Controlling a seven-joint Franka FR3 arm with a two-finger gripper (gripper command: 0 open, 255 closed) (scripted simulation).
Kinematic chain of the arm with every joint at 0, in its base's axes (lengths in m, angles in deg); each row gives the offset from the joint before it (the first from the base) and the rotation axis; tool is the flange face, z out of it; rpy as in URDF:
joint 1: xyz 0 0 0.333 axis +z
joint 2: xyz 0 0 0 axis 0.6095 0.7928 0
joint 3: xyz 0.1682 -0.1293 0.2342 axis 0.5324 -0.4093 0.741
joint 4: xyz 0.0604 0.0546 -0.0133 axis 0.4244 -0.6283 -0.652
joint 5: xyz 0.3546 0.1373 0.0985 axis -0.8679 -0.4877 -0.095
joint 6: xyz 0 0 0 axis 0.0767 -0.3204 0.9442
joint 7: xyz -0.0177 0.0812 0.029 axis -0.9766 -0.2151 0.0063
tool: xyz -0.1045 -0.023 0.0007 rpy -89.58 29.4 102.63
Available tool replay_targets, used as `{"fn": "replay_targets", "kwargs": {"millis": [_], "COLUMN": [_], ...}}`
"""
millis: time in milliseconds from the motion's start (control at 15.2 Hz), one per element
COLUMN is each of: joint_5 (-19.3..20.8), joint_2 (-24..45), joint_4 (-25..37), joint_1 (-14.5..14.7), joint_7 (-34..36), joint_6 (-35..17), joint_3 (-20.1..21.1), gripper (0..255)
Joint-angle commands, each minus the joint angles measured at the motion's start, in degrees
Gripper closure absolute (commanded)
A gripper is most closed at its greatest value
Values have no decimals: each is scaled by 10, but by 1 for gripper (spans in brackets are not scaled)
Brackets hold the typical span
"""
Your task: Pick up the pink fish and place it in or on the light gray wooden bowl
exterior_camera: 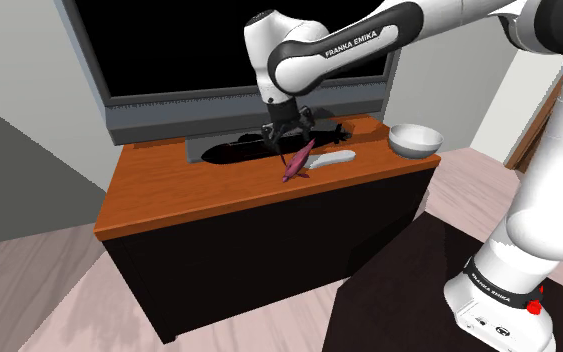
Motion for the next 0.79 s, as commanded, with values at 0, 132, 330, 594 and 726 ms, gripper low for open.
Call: {"fn": "replay_targets", "kwargs": {"millis": [0, 132, 330, 594, 726], "joint_5": [42, 74, 86, 90, 93], "joint_2": [65, 122, 142, 143, 145], "joint_4": [63, 126, 135, 109, 99], "joint_1": [18, 41, 46, 39, 36], "joint_7": [42, 71, 82, 86, 88], "joint_6": [20, 43, 37, 9, -2], "joint_3": [-3, -14, -21, -24, -26], "gripper": [0, 0, 0, 0, 0]}}
